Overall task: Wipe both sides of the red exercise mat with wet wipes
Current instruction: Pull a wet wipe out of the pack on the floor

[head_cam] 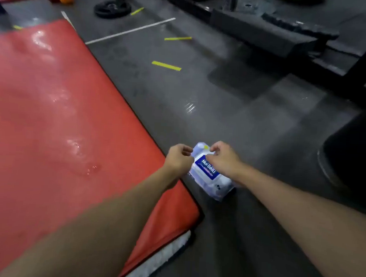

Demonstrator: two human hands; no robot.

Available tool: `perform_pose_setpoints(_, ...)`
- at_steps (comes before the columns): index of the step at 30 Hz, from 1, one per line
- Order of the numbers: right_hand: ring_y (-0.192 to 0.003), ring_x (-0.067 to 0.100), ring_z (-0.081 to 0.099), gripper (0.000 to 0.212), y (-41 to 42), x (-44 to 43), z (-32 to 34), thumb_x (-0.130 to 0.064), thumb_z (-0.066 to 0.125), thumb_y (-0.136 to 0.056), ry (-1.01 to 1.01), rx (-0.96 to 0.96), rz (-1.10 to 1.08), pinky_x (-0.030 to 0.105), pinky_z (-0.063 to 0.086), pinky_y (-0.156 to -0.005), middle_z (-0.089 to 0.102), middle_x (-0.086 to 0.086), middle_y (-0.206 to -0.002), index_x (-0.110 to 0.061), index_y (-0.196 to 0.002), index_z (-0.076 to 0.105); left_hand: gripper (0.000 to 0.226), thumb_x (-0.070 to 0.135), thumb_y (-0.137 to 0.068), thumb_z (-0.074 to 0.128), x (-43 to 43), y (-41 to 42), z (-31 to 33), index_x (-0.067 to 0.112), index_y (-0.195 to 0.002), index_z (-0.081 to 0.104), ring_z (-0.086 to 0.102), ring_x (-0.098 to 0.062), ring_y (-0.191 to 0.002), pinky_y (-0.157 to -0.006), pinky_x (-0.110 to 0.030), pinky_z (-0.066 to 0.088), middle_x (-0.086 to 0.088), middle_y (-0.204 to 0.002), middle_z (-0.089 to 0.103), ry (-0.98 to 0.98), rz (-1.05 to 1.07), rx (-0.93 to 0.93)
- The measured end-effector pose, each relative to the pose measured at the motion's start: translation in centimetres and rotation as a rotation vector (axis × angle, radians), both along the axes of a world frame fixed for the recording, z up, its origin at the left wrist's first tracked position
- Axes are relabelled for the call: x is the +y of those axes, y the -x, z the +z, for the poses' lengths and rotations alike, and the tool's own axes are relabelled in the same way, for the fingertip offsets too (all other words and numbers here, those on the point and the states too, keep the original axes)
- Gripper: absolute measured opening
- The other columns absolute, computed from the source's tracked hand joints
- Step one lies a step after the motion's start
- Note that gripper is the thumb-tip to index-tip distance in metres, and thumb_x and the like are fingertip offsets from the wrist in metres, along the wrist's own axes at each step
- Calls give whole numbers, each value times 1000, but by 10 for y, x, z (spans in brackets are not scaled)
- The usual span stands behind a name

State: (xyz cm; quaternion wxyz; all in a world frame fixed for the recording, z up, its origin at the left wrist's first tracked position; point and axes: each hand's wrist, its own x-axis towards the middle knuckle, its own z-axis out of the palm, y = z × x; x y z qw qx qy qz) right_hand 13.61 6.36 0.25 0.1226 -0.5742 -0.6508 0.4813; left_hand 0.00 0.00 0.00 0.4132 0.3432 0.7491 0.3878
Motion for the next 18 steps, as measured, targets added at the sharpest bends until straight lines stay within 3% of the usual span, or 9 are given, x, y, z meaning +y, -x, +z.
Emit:
perform_pose_setpoints(3, -102, 30, 61, 30, 5, 1, -41, -18, 59, -86, -171, -202, 77, 35, 49, -83, 63, 7, -111, -22, -115, 54, 37, -6, -83, 50, -3, -7, -43, 3, -118, 61, 60, -17, -95, -78, -27, 52, -6, -109, 63, -30, -4, 37)
perform_pose_setpoints(7, -125, 29, 42, 49, 3, -7, -67, -35, 65, -88, -307, -447, 166, 37, 36, -100, 45, 7, -134, -23, -133, 49, 31, -8, -77, 47, -11, -15, -67, 3, -102, 63, 61, -18, -77, -63, -21, 48, -15, -94, 68, -55, -105, 89)
perform_pose_setpoints(9, -126, 28, 40, 54, 1, -13, -70, -46, 64, -87, -372, -514, 196, 38, 34, -101, 43, 6, -135, -25, -134, 47, 30, -5, -75, 51, -13, -16, -67, -1, -103, 60, 62, -24, -80, -68, -29, 52, -24, -99, 65, -59, -146, 100)
perform_pose_setpoints(12, -121, 29, 42, 51, 4, -12, -71, -51, 64, -86, -439, -537, 243, 41, 35, -97, 46, 7, -128, -22, -126, 51, 41, 0, -76, 61, -11, -17, -71, -6, -116, 54, 62, -38, -100, -87, -47, 53, -27, -113, 59, -22, -199, 171)
perform_pose_setpoints(16, -108, 32, 48, 37, 4, -9, -70, -46, 57, -88, -481, -532, 238, 37, 38, -78, 54, 10, -113, -16, -110, 61, 44, 12, -71, 77, -13, -22, -74, 7, -108, 53, 57, -19, -96, -81, -28, 49, -8, -114, 54, -30, -168, 225)
perform_pose_setpoints(18, -101, 36, 54, 33, 1, -5, -66, -38, 48, -93, -526, -493, 194, 35, 34, -70, 62, 15, -107, -11, -104, 64, 59, 29, -70, 83, -12, -25, -76, 13, -115, 49, 51, -13, -99, -86, -28, 46, 2, -115, 46, -23, -168, 273)
